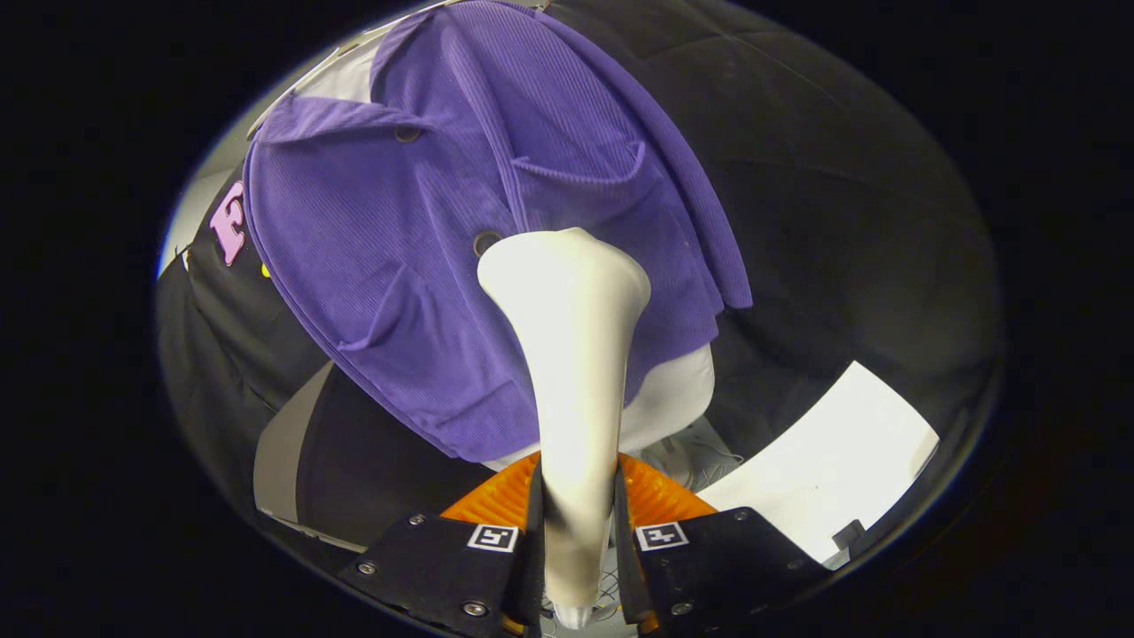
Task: Iron the clothes twice with a garment steamer, once on the left side and once on the right side.
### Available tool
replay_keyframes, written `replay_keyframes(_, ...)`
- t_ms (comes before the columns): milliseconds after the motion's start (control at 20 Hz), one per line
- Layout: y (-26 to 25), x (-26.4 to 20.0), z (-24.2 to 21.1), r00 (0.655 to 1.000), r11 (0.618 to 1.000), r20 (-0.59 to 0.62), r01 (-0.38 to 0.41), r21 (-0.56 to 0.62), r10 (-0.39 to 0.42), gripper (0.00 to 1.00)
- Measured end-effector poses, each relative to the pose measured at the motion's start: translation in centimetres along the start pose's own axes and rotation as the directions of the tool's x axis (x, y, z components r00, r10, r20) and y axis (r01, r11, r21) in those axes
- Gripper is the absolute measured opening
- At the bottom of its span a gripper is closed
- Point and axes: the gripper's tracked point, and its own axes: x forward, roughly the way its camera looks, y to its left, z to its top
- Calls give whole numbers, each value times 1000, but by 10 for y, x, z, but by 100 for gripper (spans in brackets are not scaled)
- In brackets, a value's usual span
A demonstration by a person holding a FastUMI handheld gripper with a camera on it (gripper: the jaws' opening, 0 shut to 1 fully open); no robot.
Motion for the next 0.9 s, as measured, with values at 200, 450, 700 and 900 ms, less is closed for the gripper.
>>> replay_keyframes(200, -7, 16, -34, 998, 1000, -63, 21, 2, -21, 34)
replay_keyframes(450, -4, 6, -73, 994, 1000, -108, 22, -15, -23, 34)
replay_keyframes(700, 22, -26, -98, 996, 999, -93, -18, -50, 13, 34)
replay_keyframes(900, 53, -64, -112, 996, 993, -62, -69, -93, 63, 34)
